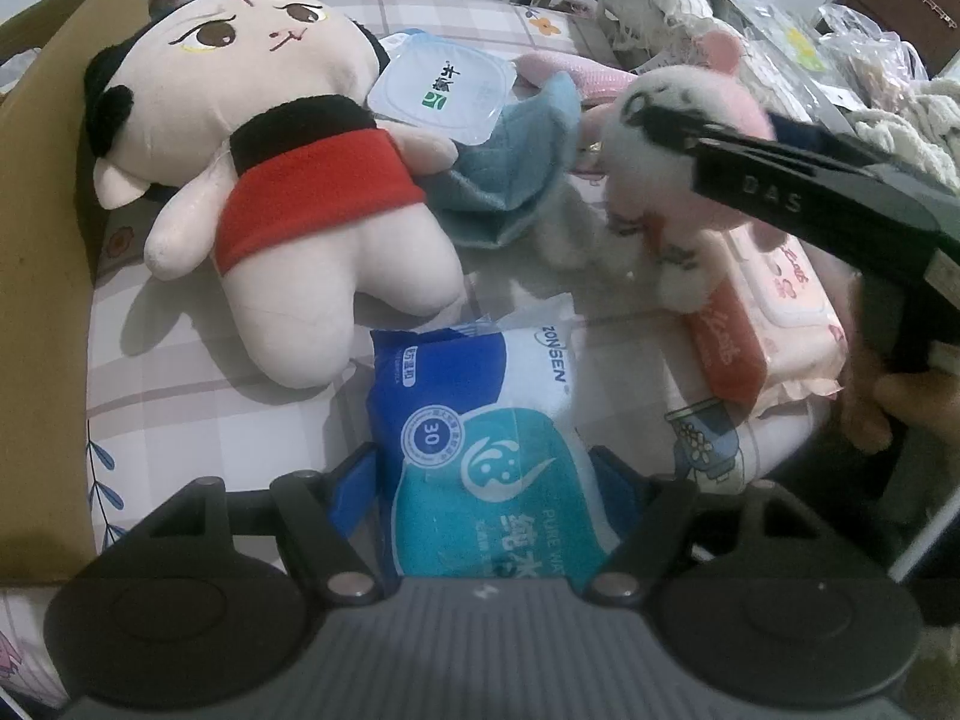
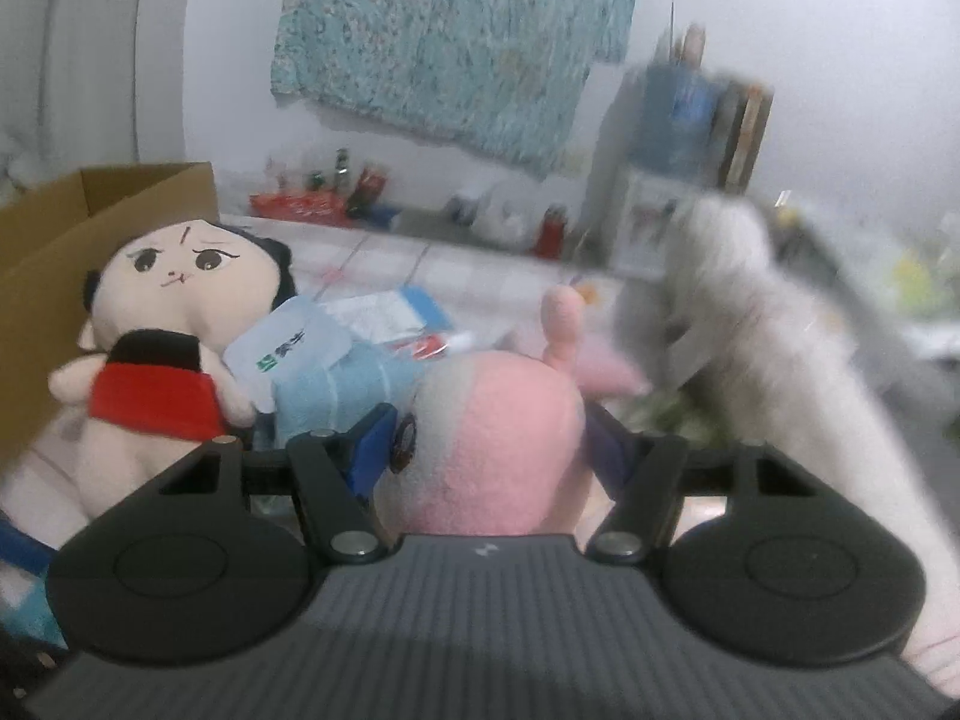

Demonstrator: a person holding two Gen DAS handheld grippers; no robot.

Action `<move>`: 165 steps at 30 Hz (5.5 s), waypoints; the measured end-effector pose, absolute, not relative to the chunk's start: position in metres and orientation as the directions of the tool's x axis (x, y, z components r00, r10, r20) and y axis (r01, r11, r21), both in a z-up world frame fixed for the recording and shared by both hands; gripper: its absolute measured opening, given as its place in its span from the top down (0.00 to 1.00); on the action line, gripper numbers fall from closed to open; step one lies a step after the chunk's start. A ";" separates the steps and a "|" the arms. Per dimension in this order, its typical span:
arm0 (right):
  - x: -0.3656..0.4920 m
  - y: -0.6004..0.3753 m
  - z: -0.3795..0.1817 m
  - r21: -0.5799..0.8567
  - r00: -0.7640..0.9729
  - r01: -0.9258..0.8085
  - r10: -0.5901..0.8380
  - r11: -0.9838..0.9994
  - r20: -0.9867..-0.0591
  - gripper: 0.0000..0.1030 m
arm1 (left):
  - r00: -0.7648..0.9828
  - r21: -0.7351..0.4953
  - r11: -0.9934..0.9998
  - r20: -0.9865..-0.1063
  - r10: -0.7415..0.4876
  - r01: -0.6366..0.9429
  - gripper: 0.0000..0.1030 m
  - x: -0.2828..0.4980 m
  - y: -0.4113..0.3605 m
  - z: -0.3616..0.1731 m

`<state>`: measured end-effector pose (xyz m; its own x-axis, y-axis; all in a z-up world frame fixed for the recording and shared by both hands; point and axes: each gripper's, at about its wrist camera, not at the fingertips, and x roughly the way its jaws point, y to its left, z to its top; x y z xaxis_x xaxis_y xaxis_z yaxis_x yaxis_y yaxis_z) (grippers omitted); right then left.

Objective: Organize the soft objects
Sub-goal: 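Carry the wipes pack and pink bunny over the cardboard box with both tools, then lower both items into the box and open both tools, then reach the left tool to the white yogurt cup and grasp it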

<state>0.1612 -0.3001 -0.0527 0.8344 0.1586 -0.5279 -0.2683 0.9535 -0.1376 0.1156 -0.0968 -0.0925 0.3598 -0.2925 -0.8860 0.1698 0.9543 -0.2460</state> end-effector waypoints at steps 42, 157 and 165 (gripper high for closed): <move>-0.058 -0.287 0.123 0.039 0.928 -0.353 0.355 0.935 -0.111 0.36 | 0.700 -0.235 0.945 -0.635 -0.327 0.228 0.28 -0.015 -0.037 0.064; 0.080 -0.375 0.098 0.494 0.742 -0.287 0.517 0.821 -0.427 0.23 | 0.660 -0.107 0.976 -0.722 -0.208 0.190 0.12 0.111 0.014 0.076; 0.068 -0.369 0.030 0.466 0.702 -0.251 0.491 0.848 -0.516 0.34 | 0.643 -0.092 0.948 -0.715 -0.275 0.304 0.12 0.109 -0.072 0.028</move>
<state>0.0681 -0.3686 0.0296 0.7020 0.4908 -0.5161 -0.2505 0.8485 0.4662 0.1092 -0.0721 0.0283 0.6432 -0.2750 -0.7146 0.3036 0.9484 -0.0917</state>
